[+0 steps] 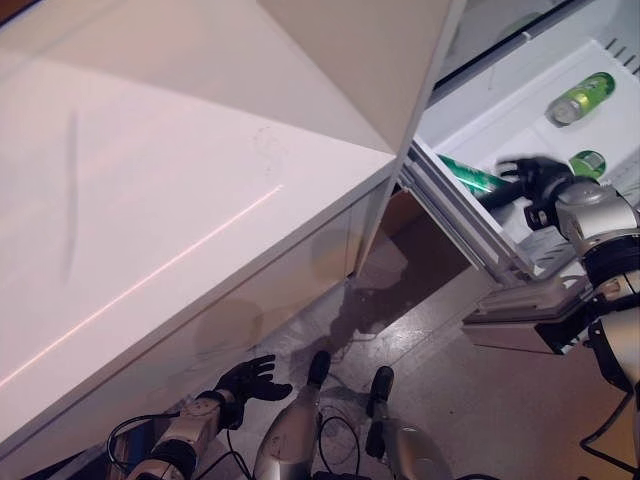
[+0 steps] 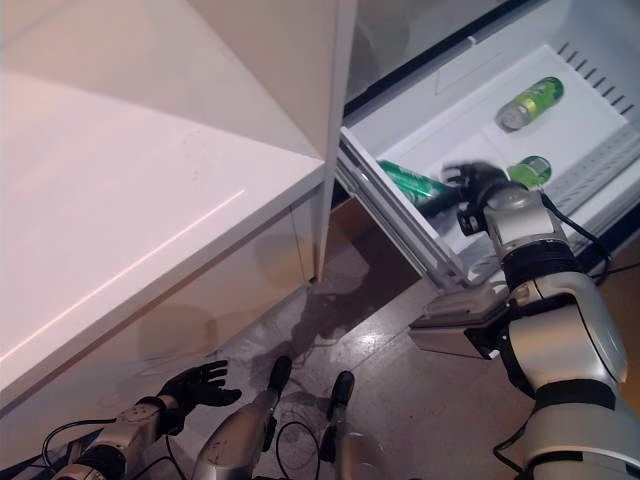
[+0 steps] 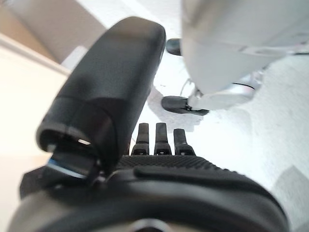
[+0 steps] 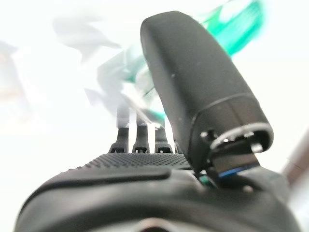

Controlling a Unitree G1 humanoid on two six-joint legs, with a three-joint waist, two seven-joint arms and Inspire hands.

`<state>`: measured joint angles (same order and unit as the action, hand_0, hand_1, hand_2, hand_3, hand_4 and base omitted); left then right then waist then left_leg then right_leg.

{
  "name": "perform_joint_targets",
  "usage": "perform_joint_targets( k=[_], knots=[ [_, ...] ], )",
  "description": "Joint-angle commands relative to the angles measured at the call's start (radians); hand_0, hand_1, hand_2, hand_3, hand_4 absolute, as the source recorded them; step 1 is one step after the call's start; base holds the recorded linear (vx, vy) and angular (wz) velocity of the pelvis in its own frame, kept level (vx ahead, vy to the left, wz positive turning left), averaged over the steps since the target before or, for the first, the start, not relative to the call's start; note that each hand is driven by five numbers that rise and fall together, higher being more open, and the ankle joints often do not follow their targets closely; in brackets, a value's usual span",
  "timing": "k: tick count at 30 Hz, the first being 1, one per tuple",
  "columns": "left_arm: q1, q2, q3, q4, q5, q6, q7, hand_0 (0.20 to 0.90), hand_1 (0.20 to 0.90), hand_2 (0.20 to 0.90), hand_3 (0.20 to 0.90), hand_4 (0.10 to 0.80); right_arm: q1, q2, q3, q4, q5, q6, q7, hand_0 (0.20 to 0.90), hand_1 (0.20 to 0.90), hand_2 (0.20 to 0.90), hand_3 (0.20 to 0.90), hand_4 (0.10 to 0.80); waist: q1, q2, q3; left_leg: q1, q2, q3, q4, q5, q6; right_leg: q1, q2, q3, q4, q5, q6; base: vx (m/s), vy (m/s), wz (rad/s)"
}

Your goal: Put drinks into fridge and close the fridge

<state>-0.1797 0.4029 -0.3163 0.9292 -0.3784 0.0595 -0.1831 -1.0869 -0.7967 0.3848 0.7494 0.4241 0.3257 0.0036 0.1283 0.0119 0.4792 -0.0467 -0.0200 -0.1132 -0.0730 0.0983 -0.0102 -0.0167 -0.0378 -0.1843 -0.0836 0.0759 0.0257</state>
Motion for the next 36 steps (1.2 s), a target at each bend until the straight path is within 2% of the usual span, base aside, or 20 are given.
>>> perform_joint_targets(
  k=[1, 5, 7, 13, 16, 20, 24, 29, 32, 36],
  knots=[
    [0.087, 0.019, -0.001, 0.034, 0.058, -0.025, 0.006, 0.9, 0.9, 0.9, 0.9, 0.8, -0.015, -0.114, -0.054, -0.188, 0.06, -0.204, -0.162, 0.9, 0.9, 0.9, 0.9, 0.8, -0.016, -0.048, -0.12, -0.006, -0.02, 0.095, 0.065, -0.075, 0.022, -0.052, 0.007, 0.041, 0.138, -0.049, 0.011, 0.039, -0.002, -0.25],
    [0.104, -0.013, 0.015, 0.079, 0.085, -0.044, 0.0, 0.9, 0.9, 0.9, 0.9, 0.8, 0.157, -0.109, -0.252, -0.418, 0.04, -0.302, -0.306, 0.9, 0.9, 0.9, 0.9, 0.8, -0.075, -0.055, -0.177, 0.033, -0.021, 0.121, 0.067, -0.097, 0.028, -0.027, 0.019, 0.094, 0.126, -0.051, 0.015, 0.05, -0.003, -0.22],
    [0.109, -0.029, 0.015, 0.081, 0.088, -0.048, 0.002, 0.9, 0.9, 0.9, 0.9, 0.8, 0.219, -0.107, -0.313, -0.464, 0.037, -0.33, -0.36, 0.9, 0.9, 0.9, 0.9, 0.8, -0.097, -0.054, -0.203, 0.051, -0.022, 0.132, 0.065, -0.107, 0.029, -0.013, 0.022, 0.115, 0.113, -0.047, 0.02, 0.032, -0.009, -0.34],
    [0.114, -0.047, -0.009, 0.082, 0.103, -0.057, -0.007, 0.9, 0.9, 0.9, 0.9, 0.8, 0.327, -0.097, -0.43, -0.451, 0.153, -0.392, -0.457, 0.9, 0.9, 0.9, 0.9, 0.8, -0.127, -0.048, -0.259, 0.091, -0.016, 0.158, 0.056, -0.12, 0.028, 0.015, 0.025, 0.146, 0.095, -0.044, 0.027, 0.022, -0.041, -0.33],
    [0.114, -0.054, -0.027, 0.083, 0.122, -0.05, -0.005, 0.9, 0.9, 0.9, 0.9, 0.8, 0.37, -0.078, -0.466, -0.436, 0.196, -0.433, -0.487, 0.9, 0.9, 0.9, 0.9, 0.8, -0.132, -0.047, -0.276, 0.104, -0.012, 0.168, 0.064, -0.127, 0.027, 0.028, 0.022, 0.147, 0.097, -0.047, 0.026, 0.042, -0.053, -0.18],
    [0.106, -0.068, -0.046, 0.078, 0.114, -0.032, 0.0, 0.9, 0.9, 0.9, 0.9, 0.8, 0.42, -0.022, -0.511, -0.431, 0.34, -0.462, -0.51, 0.9, 0.9, 0.9, 0.9, 0.8, -0.134, -0.045, -0.286, 0.11, -0.01, 0.183, 0.126, -0.158, 0.03, 0.047, 0.014, 0.138, 0.122, -0.065, 0.015, 0.034, -0.052, -0.18],
    [0.115, -0.076, -0.037, 0.08, 0.124, -0.009, 0.001, 0.9, 0.9, 0.9, 0.9, 0.8, 0.461, 0.026, -0.527, -0.4, 0.317, -0.461, -0.499, 0.9, 0.9, 0.9, 0.9, 0.8, -0.116, -0.054, -0.257, 0.07, -0.006, 0.175, 0.291, -0.212, 0.029, 0.045, -0.013, 0.102, 0.237, -0.114, -0.007, 0.074, -0.059, -0.01],
    [0.143, -0.069, -0.003, 0.102, 0.135, 0.0, 0.015, 0.9, 0.9, 0.9, 0.9, 0.8, 0.488, 0.032, -0.532, -0.349, 0.274, -0.461, -0.493, 0.9, 0.9, 0.9, 0.9, 0.8, -0.093, -0.059, -0.207, 0.03, 0.001, 0.157, 0.4, -0.257, 0.043, 0.026, -0.032, 0.077, 0.337, -0.159, -0.022, 0.051, -0.035, 0.08],
    [0.125, -0.052, 0.01, 0.098, 0.095, -0.007, 0.03, 0.9, 0.9, 0.9, 0.9, 0.8, 0.451, 0.018, -0.524, -0.292, 0.312, -0.481, -0.495, 0.9, 0.9, 0.9, 0.9, 0.8, -0.08, -0.053, -0.152, -0.039, 0.002, 0.148, 0.459, -0.263, 0.051, -0.036, -0.038, 0.064, 0.407, -0.174, -0.033, -0.181, -0.007, 0.18],
    [0.082, -0.04, 0.018, 0.078, 0.017, -0.024, 0.063, 0.9, 0.9, 0.9, 0.9, 0.8, 0.368, -0.008, -0.495, -0.219, 0.339, -0.513, -0.509, 0.9, 0.9, 0.9, 0.9, 0.8, -0.063, -0.041, -0.071, -0.172, -0.017, 0.125, 0.568, -0.284, 0.068, -0.155, -0.05, 0.056, 0.517, -0.192, -0.05, -0.273, 0.019, 0.05]
  ],
)
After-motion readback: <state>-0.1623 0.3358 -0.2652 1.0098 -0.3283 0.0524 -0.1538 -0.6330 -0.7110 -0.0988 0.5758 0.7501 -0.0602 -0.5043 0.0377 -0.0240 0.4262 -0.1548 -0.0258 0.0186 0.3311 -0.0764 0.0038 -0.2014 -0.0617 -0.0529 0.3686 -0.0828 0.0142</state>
